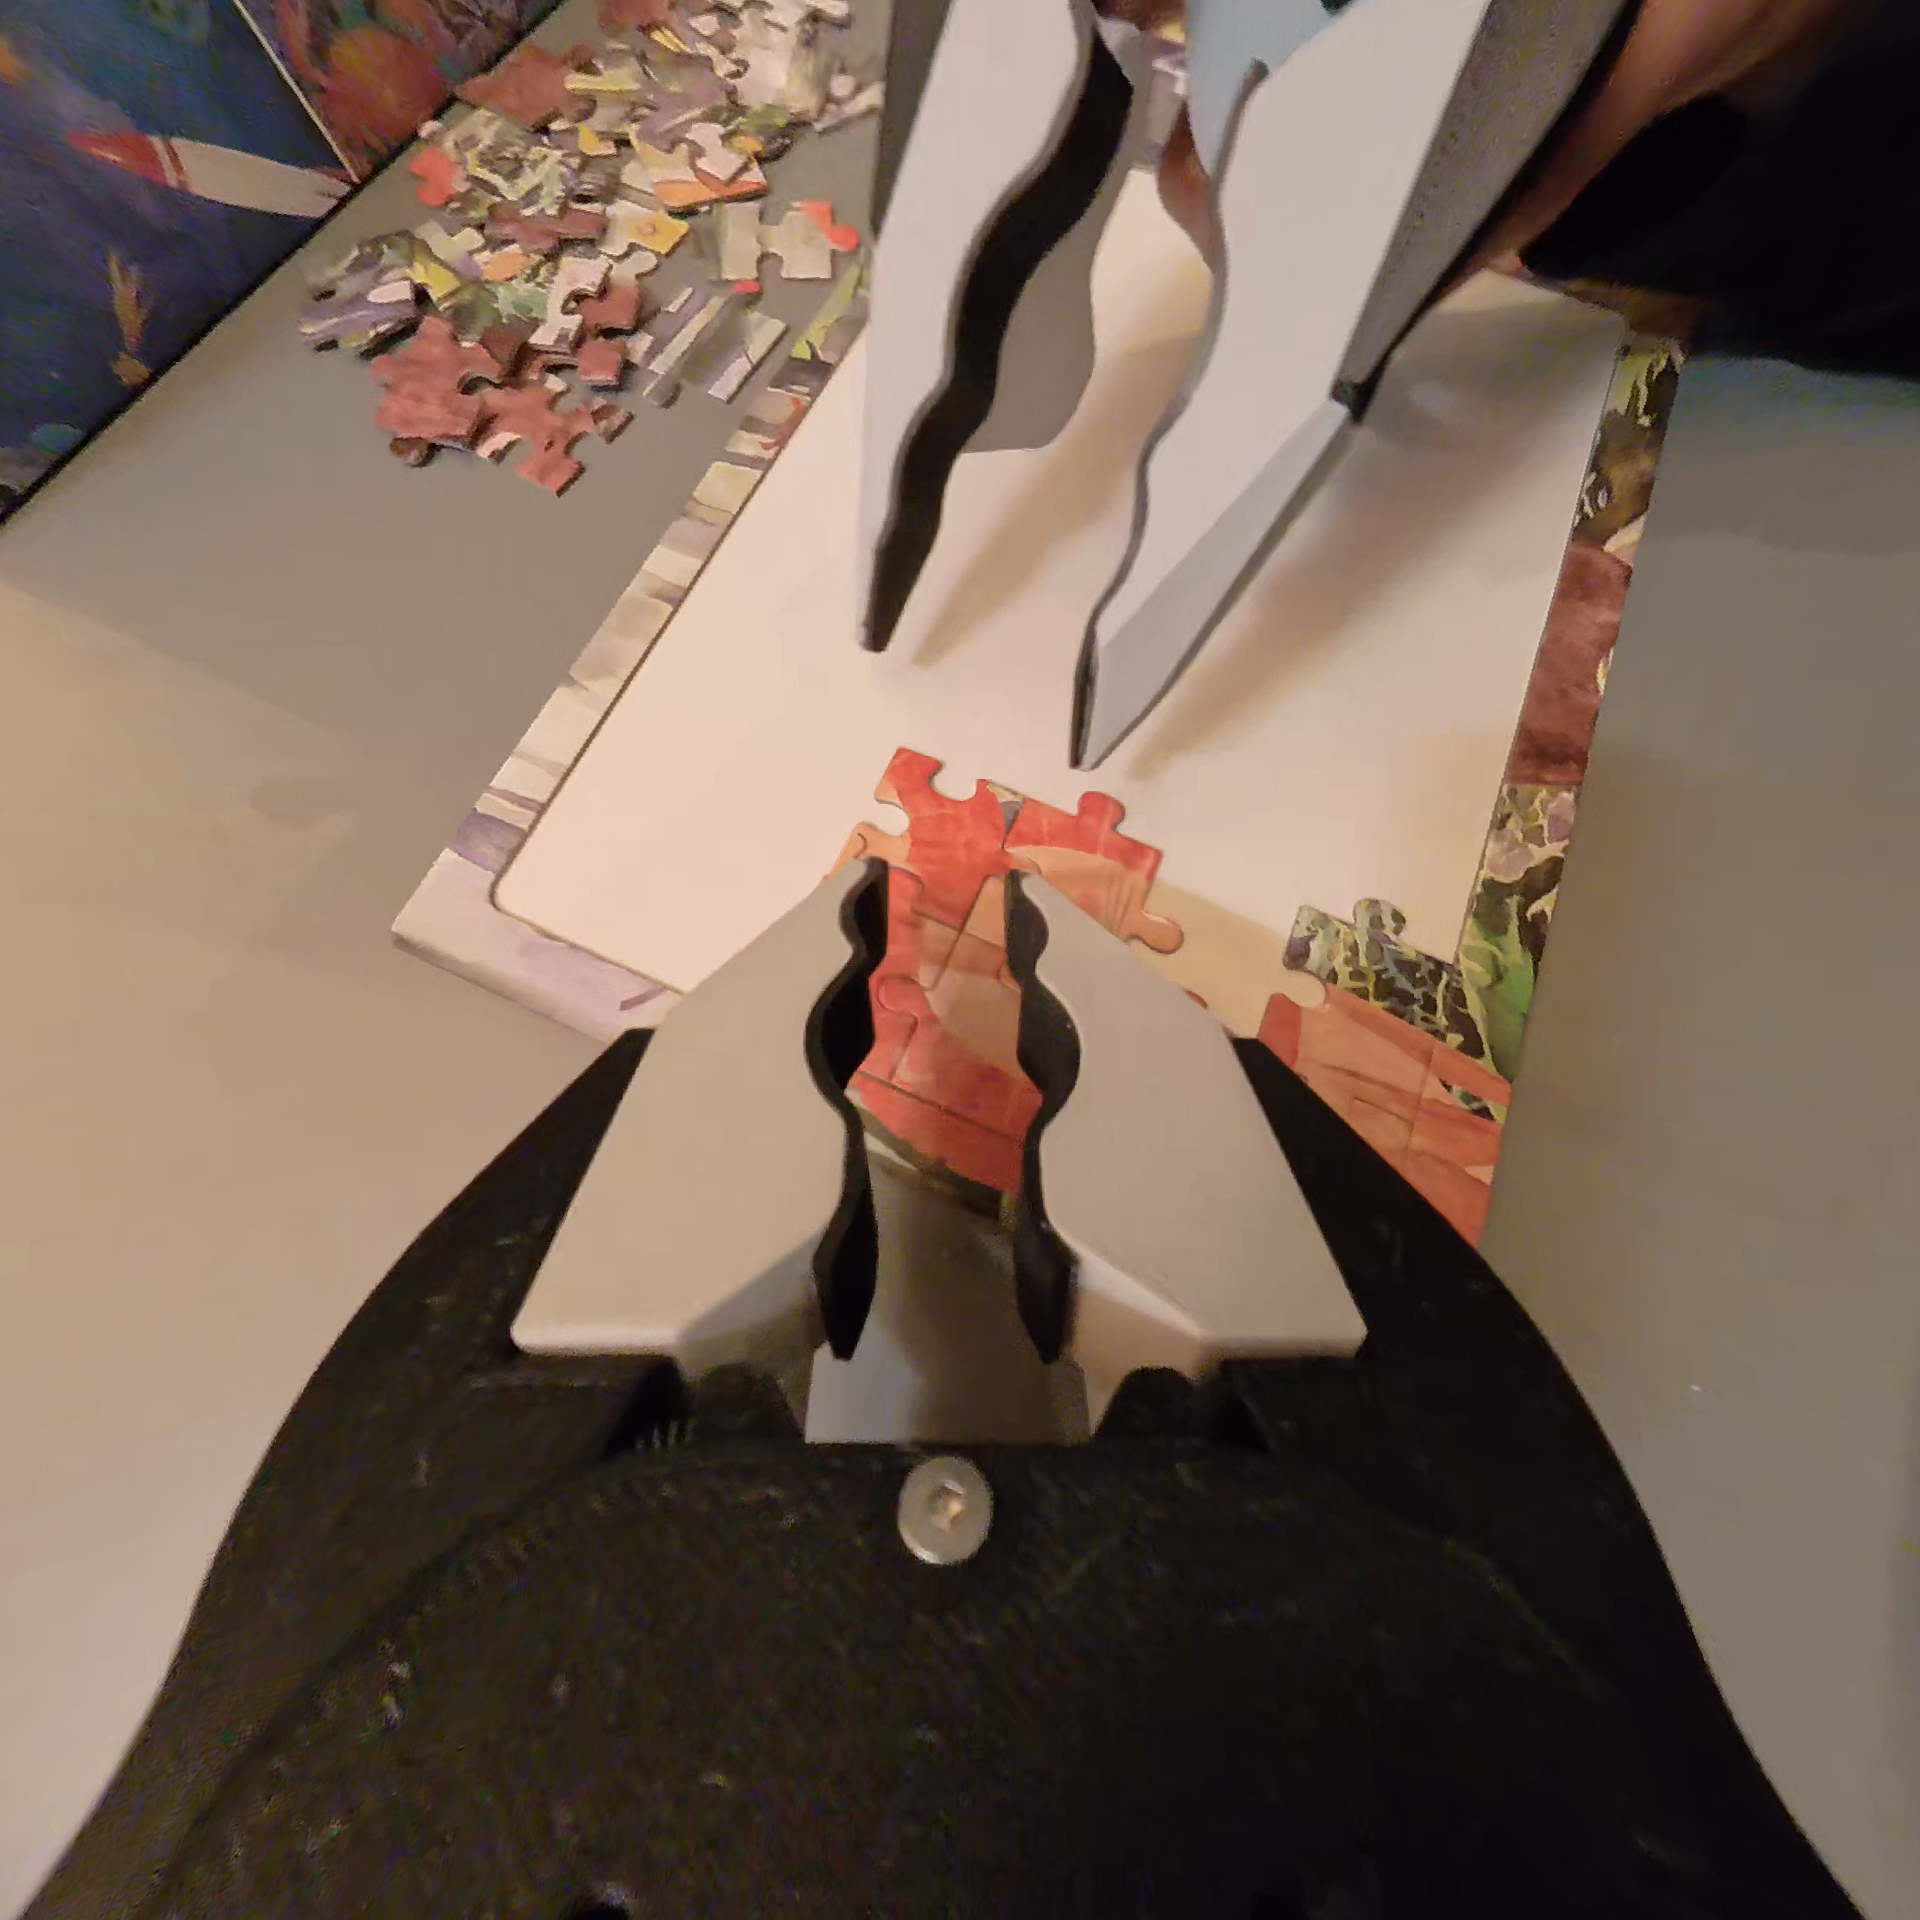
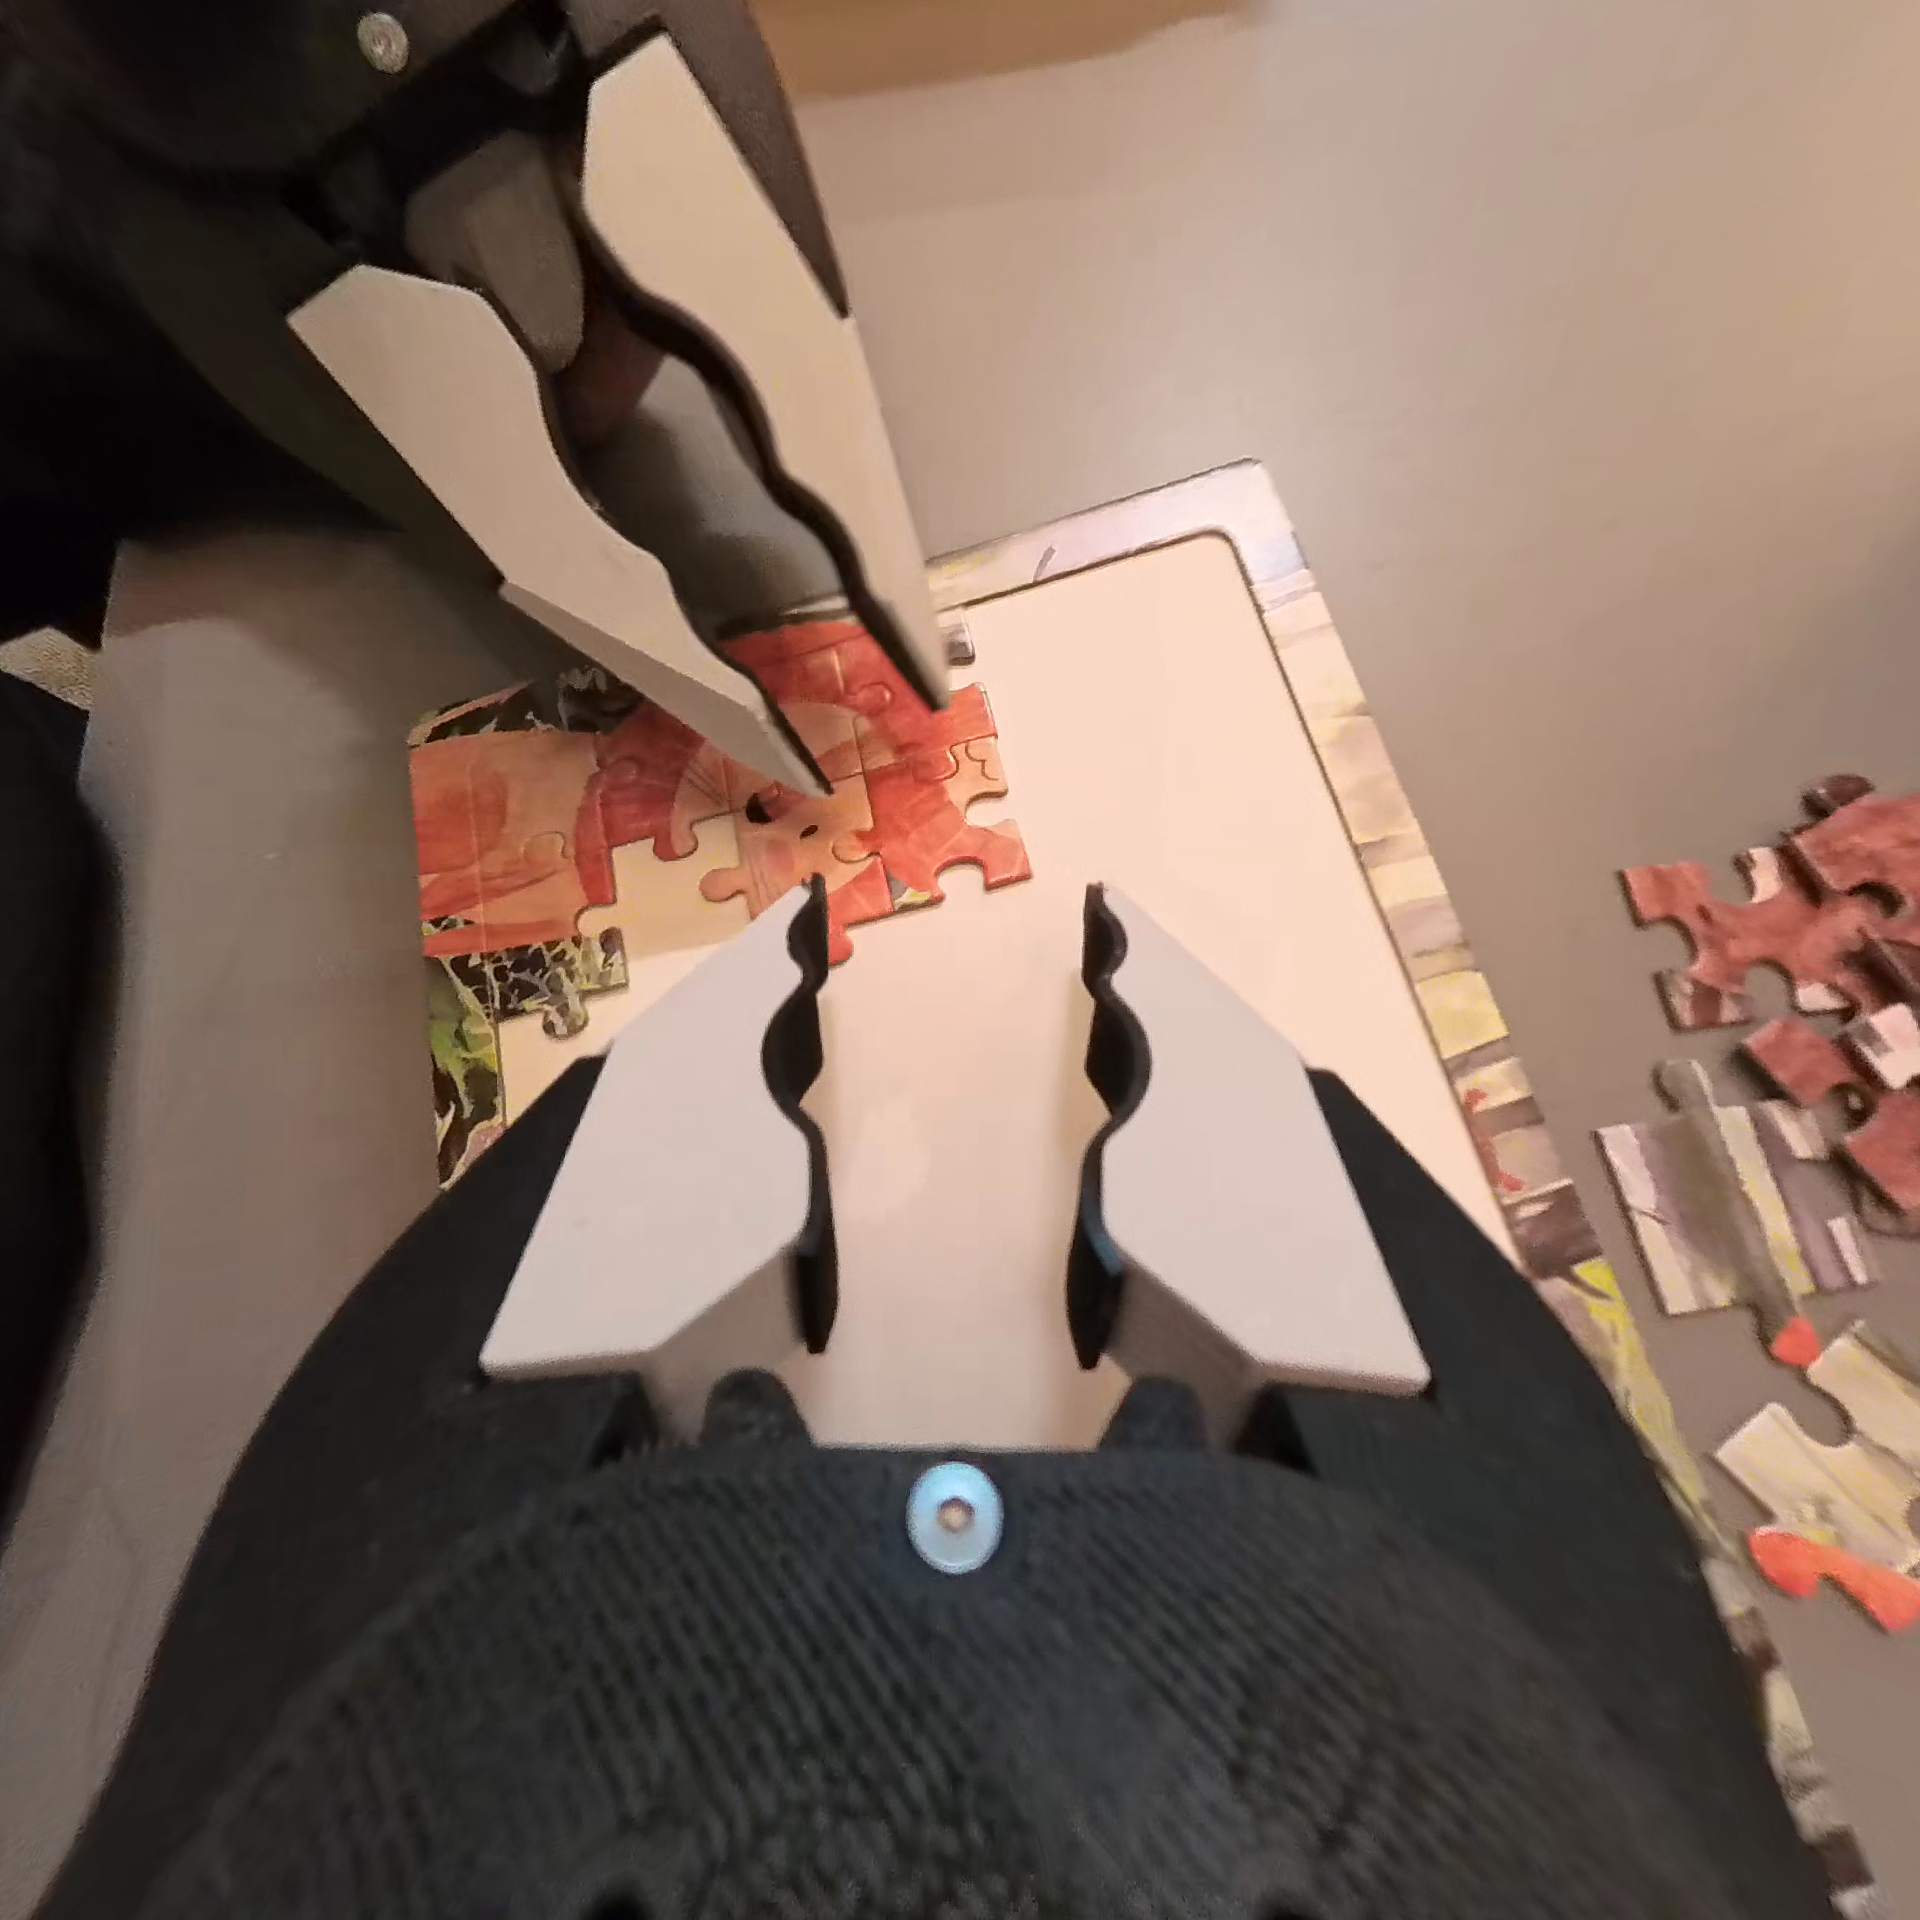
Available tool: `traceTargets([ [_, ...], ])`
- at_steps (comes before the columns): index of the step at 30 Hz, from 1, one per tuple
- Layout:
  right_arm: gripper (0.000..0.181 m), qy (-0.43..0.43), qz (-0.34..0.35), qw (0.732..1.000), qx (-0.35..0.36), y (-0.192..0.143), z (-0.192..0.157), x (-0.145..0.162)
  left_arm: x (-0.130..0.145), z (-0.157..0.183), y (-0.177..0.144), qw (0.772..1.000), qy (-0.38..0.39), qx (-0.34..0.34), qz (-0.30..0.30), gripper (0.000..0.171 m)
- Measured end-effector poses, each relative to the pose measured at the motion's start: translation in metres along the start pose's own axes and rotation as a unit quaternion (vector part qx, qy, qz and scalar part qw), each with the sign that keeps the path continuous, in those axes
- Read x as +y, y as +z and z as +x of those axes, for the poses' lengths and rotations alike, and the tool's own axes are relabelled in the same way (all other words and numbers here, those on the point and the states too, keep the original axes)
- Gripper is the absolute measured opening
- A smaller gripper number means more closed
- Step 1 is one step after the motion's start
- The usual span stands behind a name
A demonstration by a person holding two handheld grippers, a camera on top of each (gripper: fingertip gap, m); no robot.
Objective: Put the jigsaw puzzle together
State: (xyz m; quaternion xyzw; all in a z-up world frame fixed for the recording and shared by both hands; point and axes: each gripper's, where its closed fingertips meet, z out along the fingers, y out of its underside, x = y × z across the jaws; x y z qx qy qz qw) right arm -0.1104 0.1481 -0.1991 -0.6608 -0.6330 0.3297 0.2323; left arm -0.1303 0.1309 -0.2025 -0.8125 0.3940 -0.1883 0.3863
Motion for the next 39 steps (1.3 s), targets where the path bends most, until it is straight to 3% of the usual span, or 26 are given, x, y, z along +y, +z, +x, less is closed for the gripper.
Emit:
traceTargets([
  [4,0.048,-0.001,0.001,1.000,-0.004,0.001,-0.005,0.003,-0.002,-0.010,0.008,1.000,-0.002,0.006,-0.016,0.044],
  [7,0.048,-0.012,-0.001,1.000,0.001,0.002,-0.007,0.001,0.001,-0.008,0.013,0.999,-0.022,0.037,-0.029,0.048],
  [13,0.047,-0.013,-0.003,1.000,-0.005,0.005,-0.011,0.002,0.005,0.002,0.014,0.996,-0.017,0.078,-0.042,0.047],
  [31,0.045,-0.025,-0.025,0.999,-0.002,0.012,-0.016,0.009,0.004,0.002,0.012,0.995,-0.024,0.085,-0.038,0.040],
  [39,0.048,0.031,0.010,0.999,-0.037,0.012,-0.016,0.003,-0.001,0.002,0.007,0.994,-0.035,0.099,-0.013,0.032],
])
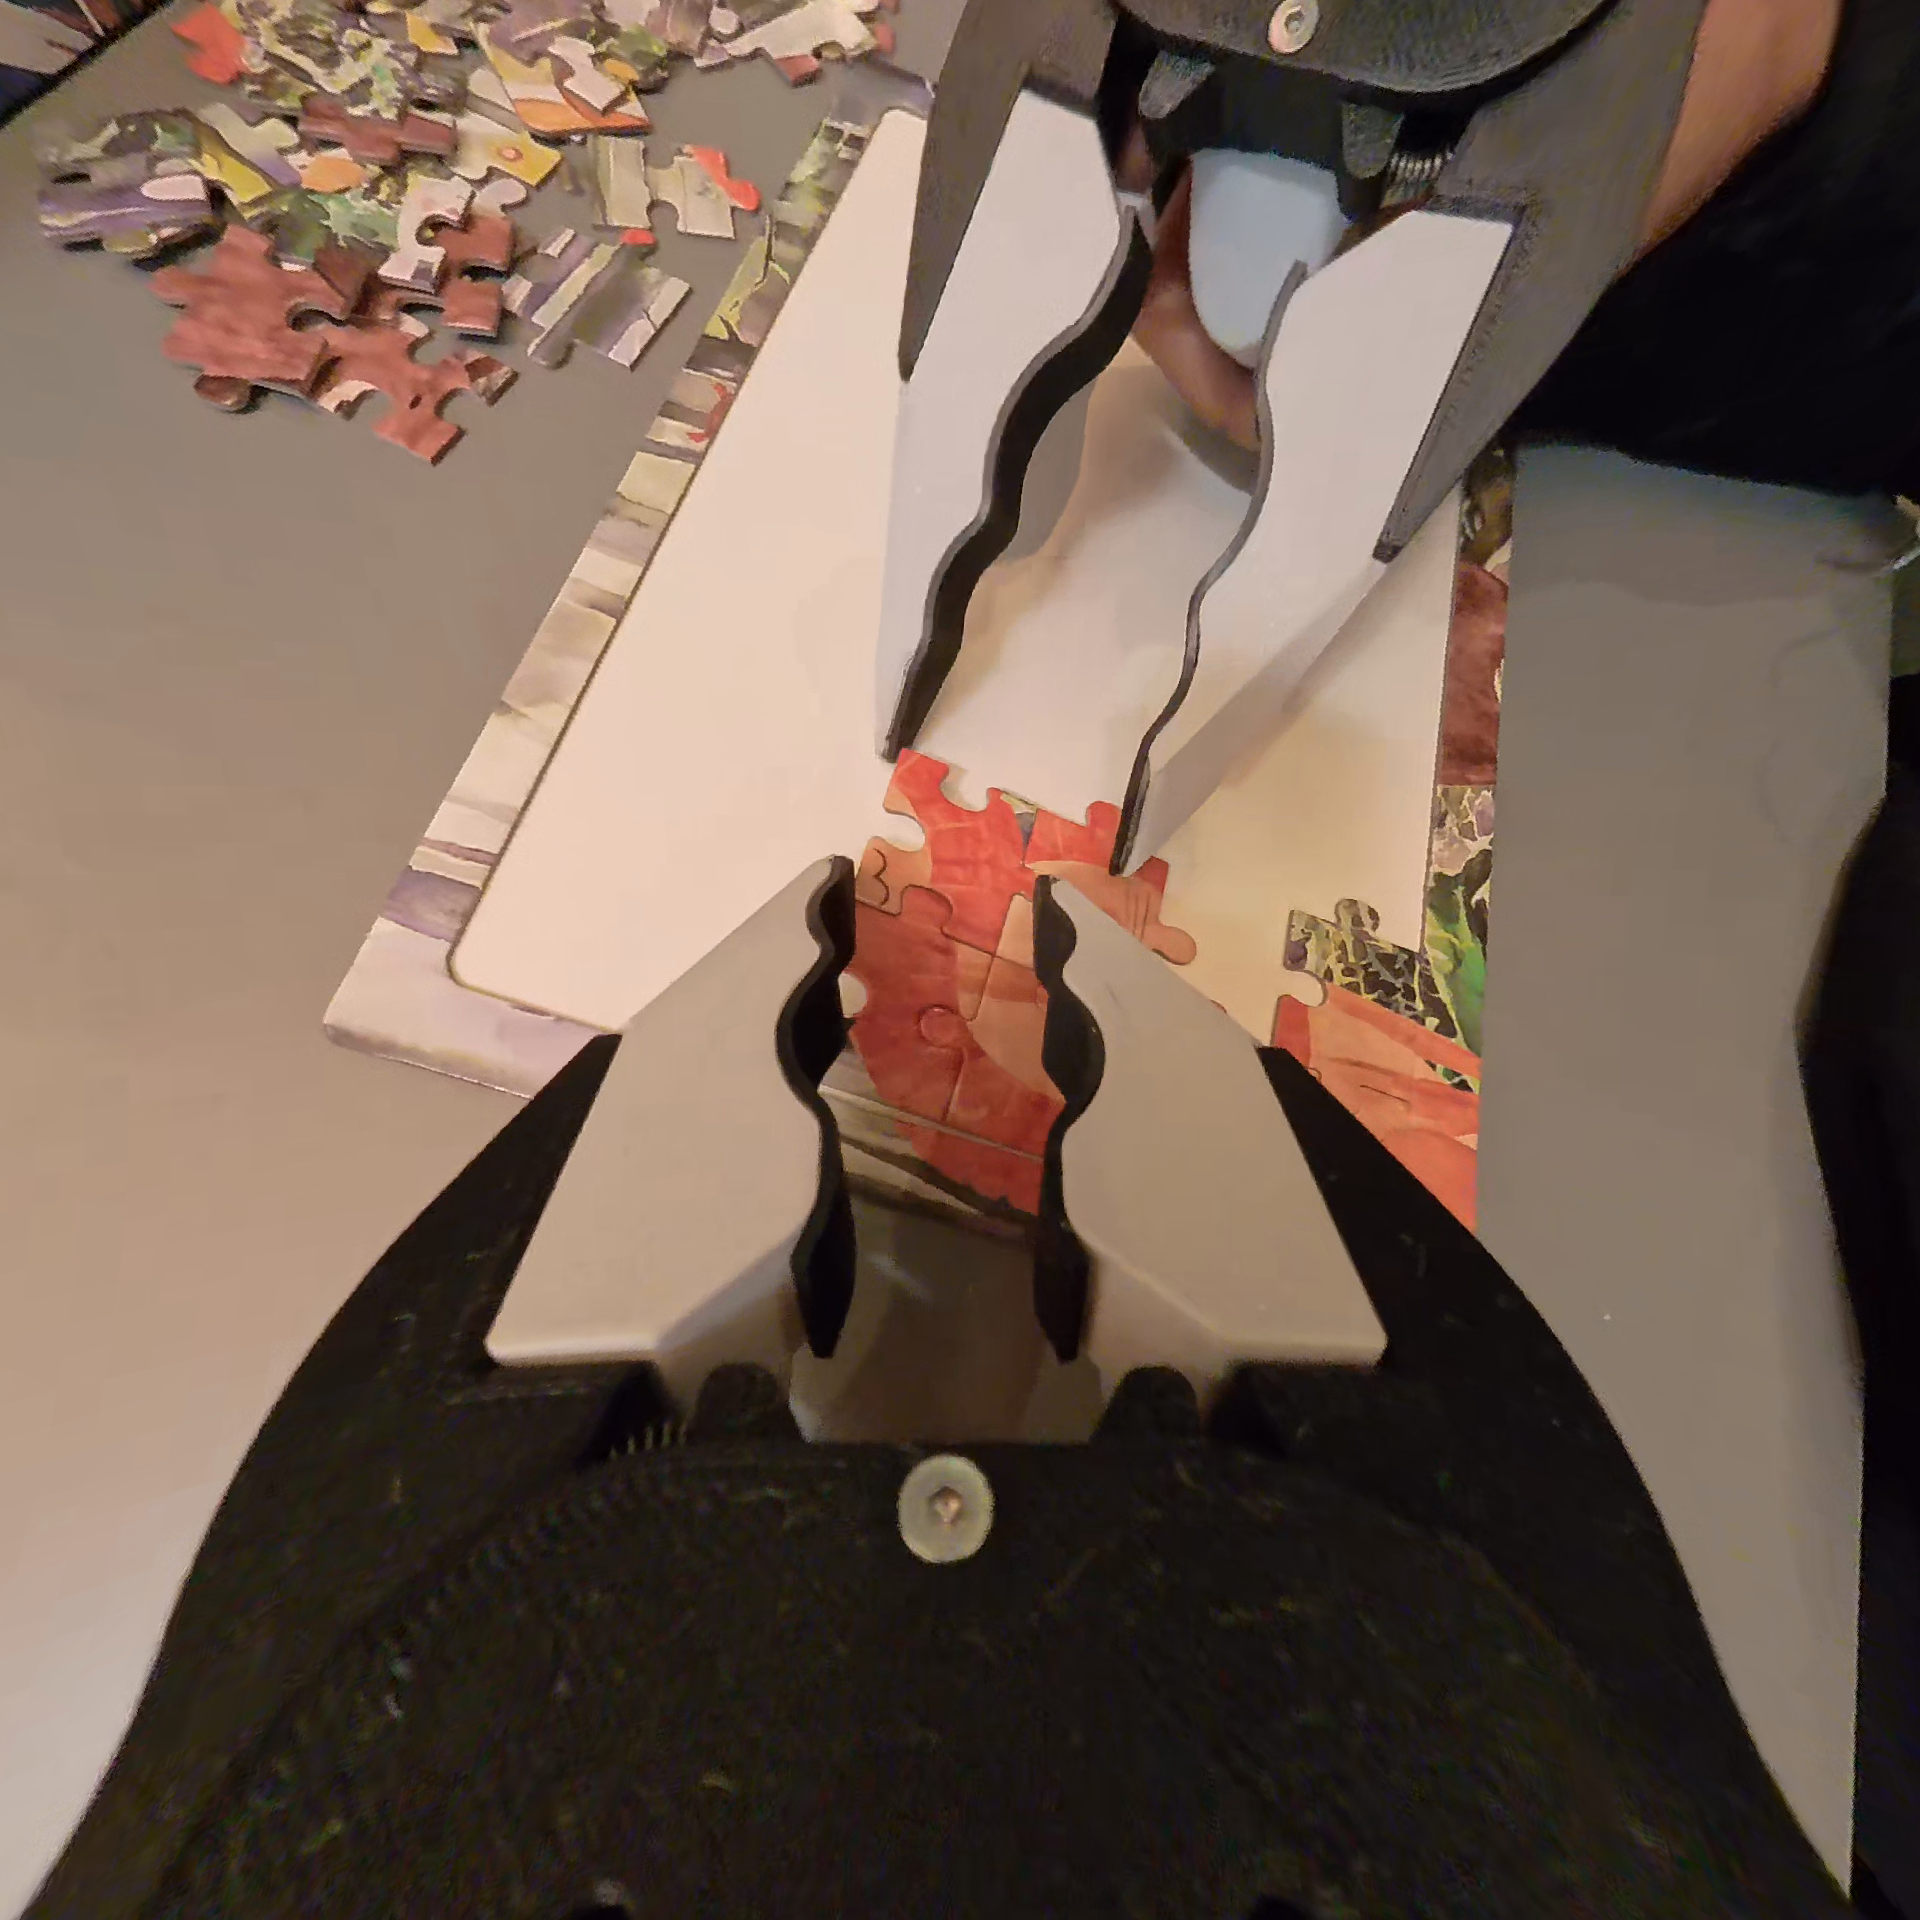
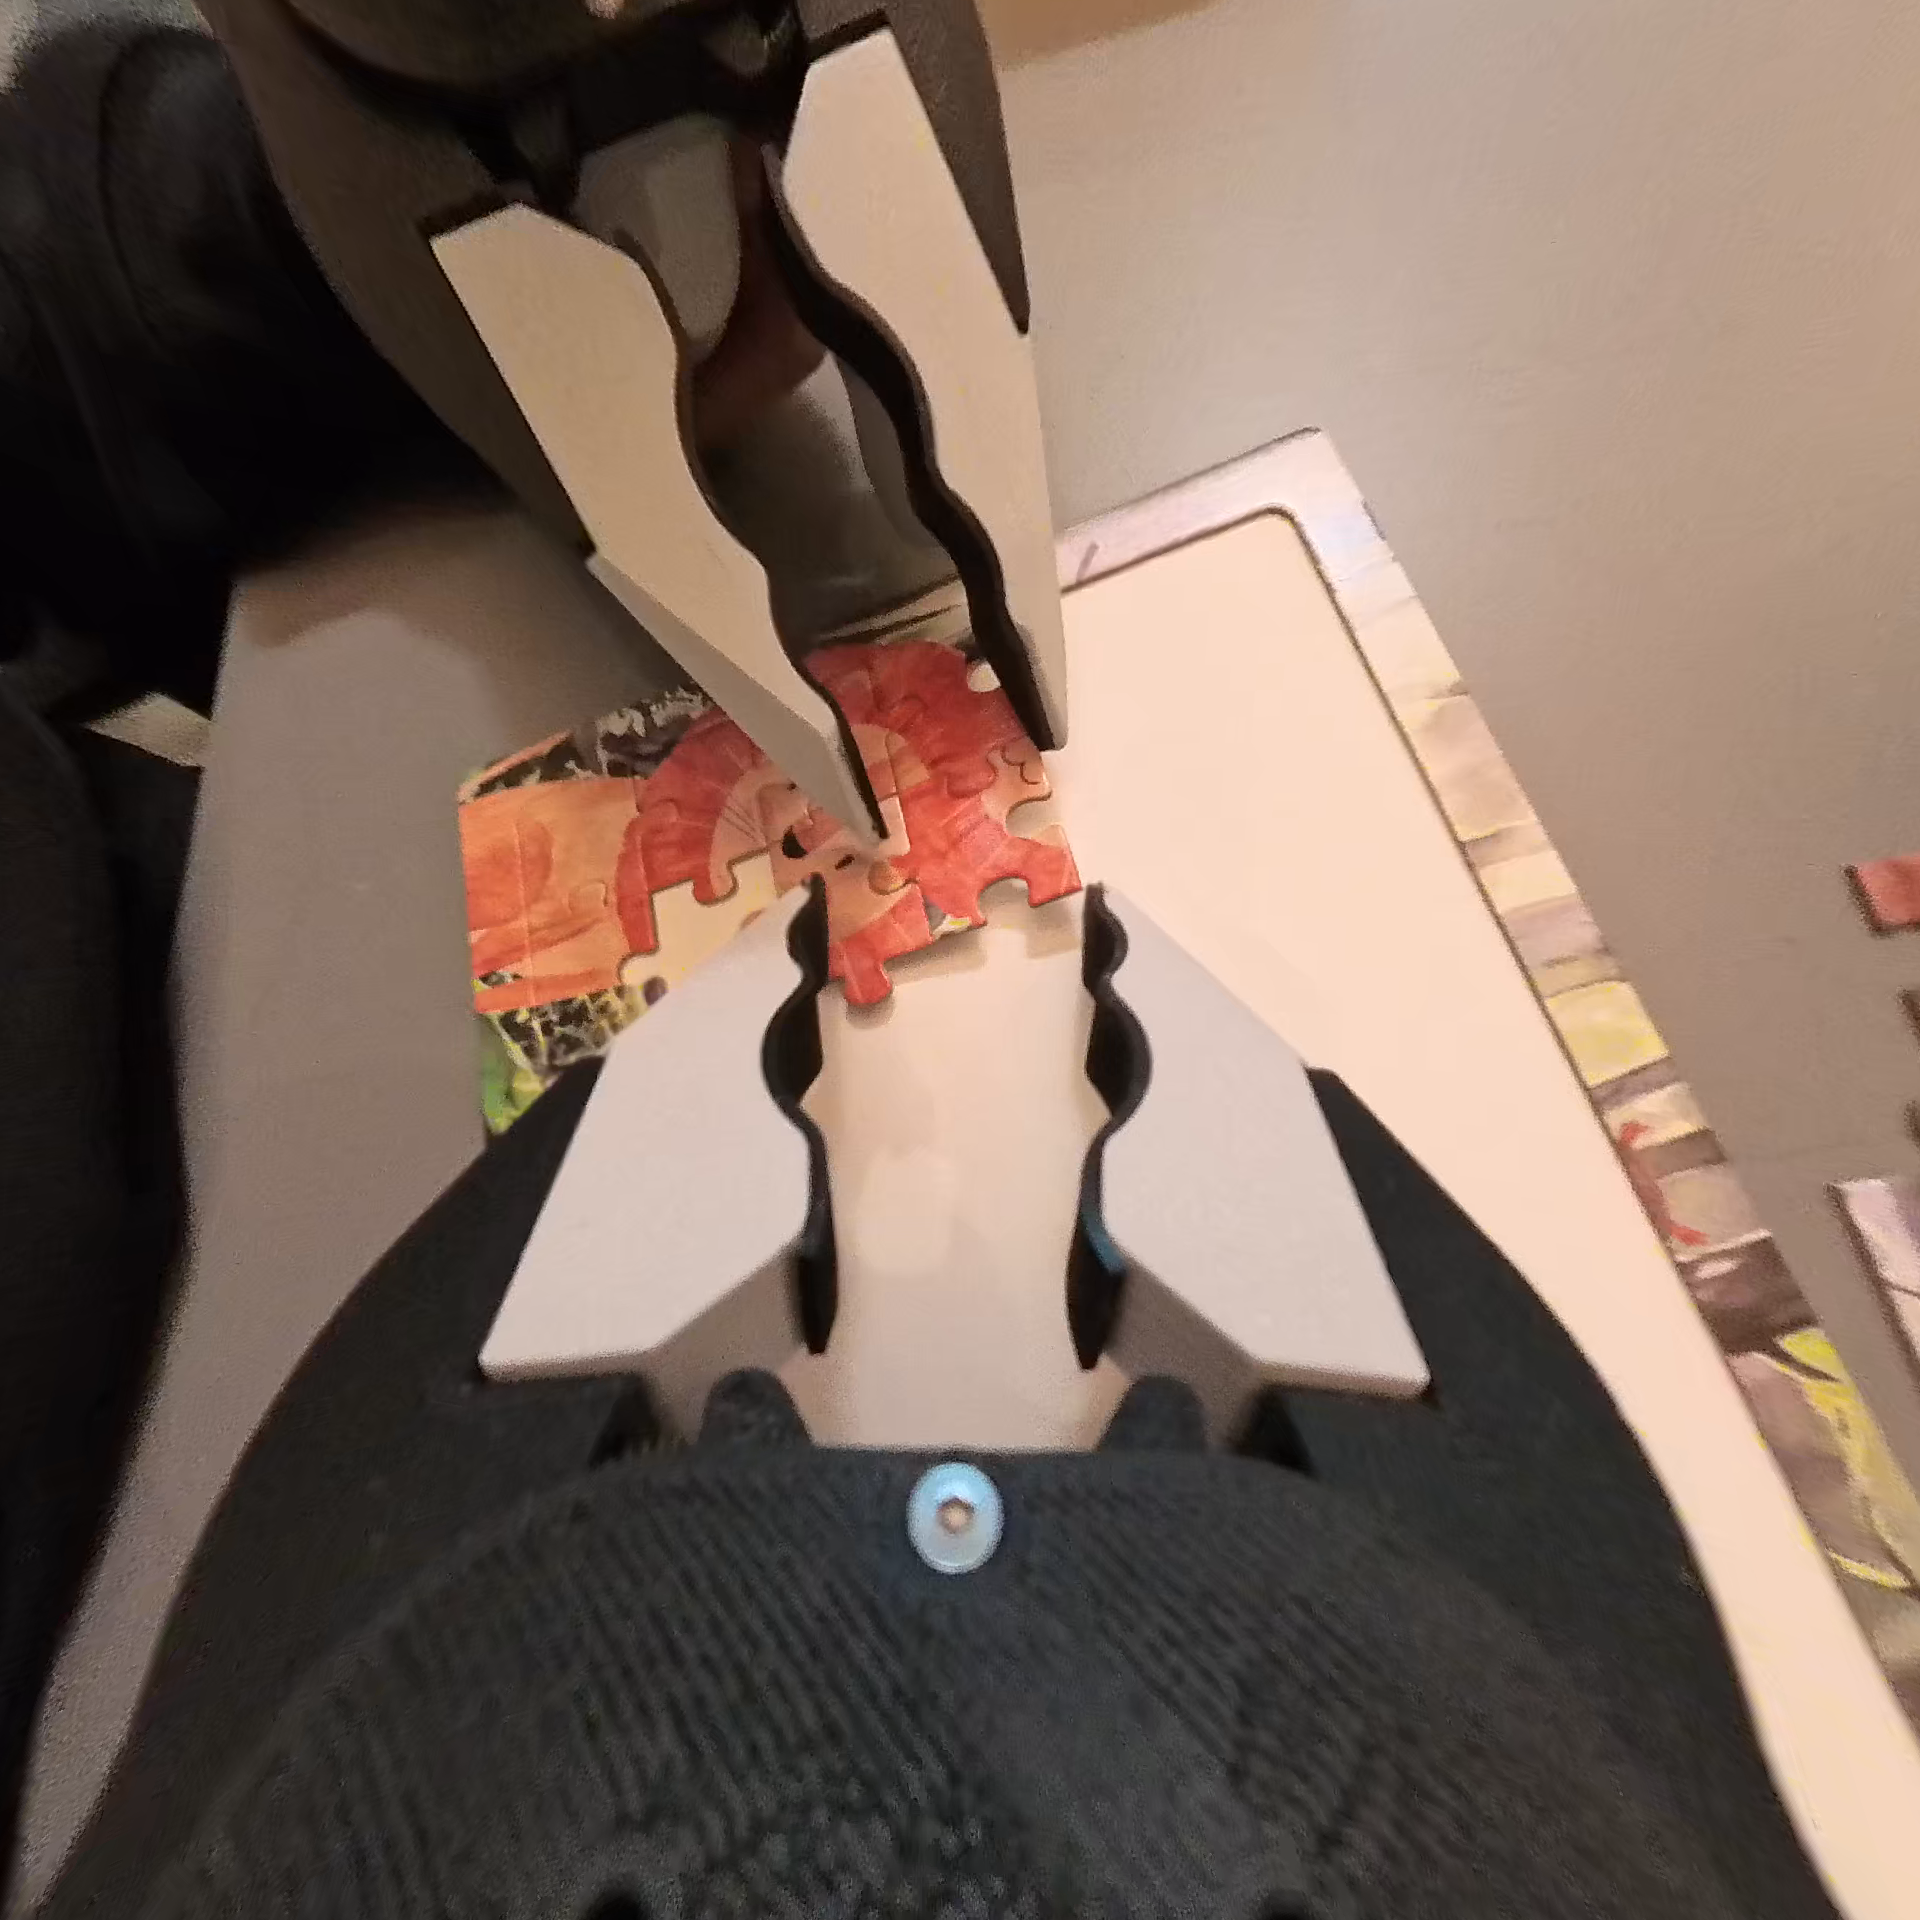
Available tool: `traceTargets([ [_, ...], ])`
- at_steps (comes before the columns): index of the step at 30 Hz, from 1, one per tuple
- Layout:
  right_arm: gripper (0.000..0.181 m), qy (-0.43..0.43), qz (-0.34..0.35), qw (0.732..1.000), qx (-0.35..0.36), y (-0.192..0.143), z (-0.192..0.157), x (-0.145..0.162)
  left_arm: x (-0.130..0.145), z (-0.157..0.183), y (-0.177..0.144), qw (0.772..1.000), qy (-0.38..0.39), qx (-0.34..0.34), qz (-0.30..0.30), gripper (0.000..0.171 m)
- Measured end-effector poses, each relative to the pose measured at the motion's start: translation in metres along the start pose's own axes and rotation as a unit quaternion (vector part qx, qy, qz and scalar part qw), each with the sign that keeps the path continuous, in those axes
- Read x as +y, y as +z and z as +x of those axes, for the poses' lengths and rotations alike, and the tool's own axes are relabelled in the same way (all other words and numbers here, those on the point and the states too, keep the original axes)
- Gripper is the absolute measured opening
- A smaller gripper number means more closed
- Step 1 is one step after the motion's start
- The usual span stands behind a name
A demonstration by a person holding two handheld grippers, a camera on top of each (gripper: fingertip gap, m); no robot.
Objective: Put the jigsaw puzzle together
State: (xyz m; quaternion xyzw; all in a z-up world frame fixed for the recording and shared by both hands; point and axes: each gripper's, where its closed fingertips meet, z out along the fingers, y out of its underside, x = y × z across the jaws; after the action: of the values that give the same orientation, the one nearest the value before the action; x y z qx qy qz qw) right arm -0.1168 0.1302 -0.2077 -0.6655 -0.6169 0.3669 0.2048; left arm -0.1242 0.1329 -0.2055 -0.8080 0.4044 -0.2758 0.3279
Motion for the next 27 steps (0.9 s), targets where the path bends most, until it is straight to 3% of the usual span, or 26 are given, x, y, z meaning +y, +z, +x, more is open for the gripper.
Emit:
traceTargets([
  [12,0.035,0.148,0.064,0.980,-0.120,-0.003,-0.008,-0.018,-0.003,0.002,-0.005,1.000,-0.002,0.008,0.016,0.026],
  [18,0.033,0.159,0.056,0.978,-0.121,0.001,-0.006,-0.017,-0.007,0.009,-0.021,0.998,0.026,-0.007,0.053,0.022],
  [24,0.032,0.161,0.034,0.980,-0.112,0.009,-0.007,-0.015,0.004,0.018,-0.032,0.993,0.080,-0.074,0.046,0.017],
  [27,0.033,0.170,0.036,0.976,-0.131,0.010,-0.013,-0.019,0.019,0.019,-0.033,0.994,0.068,-0.085,0.027,0.013],
])
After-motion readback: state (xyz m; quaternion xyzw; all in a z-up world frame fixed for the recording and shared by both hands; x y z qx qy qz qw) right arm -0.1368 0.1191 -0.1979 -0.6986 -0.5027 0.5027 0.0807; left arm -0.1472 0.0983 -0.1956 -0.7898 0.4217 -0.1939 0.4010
